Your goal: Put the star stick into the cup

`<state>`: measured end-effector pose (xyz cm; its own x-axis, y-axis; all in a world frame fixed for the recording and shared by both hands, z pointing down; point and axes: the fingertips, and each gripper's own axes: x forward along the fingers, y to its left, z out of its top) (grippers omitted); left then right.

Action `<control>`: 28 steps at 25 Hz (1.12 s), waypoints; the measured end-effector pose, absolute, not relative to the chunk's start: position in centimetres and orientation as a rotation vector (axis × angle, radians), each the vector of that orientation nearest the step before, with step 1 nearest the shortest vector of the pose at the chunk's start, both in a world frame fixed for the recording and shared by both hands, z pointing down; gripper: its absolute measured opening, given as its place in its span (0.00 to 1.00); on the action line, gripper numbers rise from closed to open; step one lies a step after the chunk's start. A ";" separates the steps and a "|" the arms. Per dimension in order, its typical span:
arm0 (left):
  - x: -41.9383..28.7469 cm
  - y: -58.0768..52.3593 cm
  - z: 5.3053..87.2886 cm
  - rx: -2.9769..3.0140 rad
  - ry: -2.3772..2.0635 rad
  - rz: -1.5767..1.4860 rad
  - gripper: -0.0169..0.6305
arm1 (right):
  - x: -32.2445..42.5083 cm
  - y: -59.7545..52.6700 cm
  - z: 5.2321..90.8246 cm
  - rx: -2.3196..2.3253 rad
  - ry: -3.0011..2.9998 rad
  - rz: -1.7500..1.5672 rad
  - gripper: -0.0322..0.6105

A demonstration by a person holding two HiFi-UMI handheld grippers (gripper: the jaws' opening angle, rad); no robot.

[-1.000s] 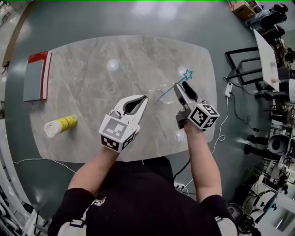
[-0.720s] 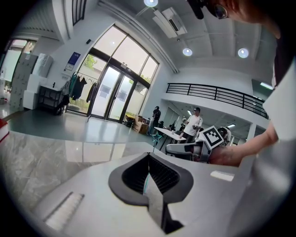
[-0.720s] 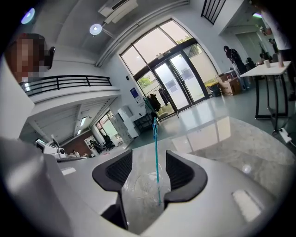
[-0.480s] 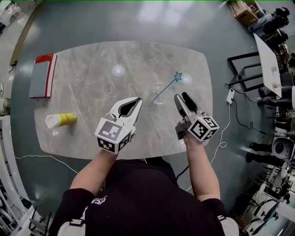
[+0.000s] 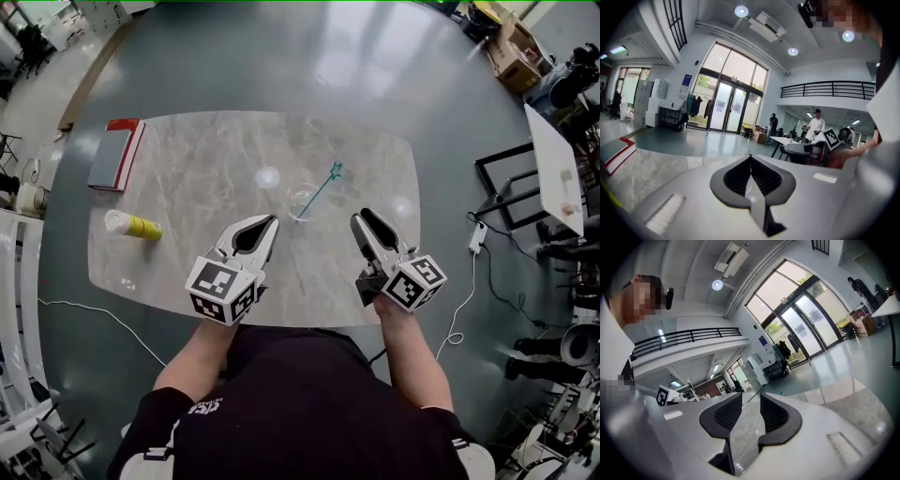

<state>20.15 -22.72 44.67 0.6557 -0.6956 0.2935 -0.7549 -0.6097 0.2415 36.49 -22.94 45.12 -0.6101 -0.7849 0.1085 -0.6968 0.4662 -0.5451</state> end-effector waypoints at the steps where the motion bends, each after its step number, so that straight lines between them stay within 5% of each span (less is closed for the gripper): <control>1: 20.3 -22.4 44.1 2.530 -1.181 0.238 0.03 | 36.8 -22.5 44.7 -1.268 2.562 -0.831 0.25; 10: 19.2 -19.0 39.3 2.579 -1.381 0.269 0.03 | 37.1 -18.8 39.2 -1.140 2.684 -0.614 0.09; 28: 12.7 -16.5 33.6 2.632 -1.404 0.194 0.03 | 30.3 -15.8 32.1 -1.026 2.733 -0.424 0.07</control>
<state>12.70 -16.50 33.56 0.5527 -0.8126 0.1850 -0.8323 -0.5495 0.0729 30.28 -15.79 32.10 -0.7419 -0.6660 -0.0778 -0.6111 0.7194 -0.3303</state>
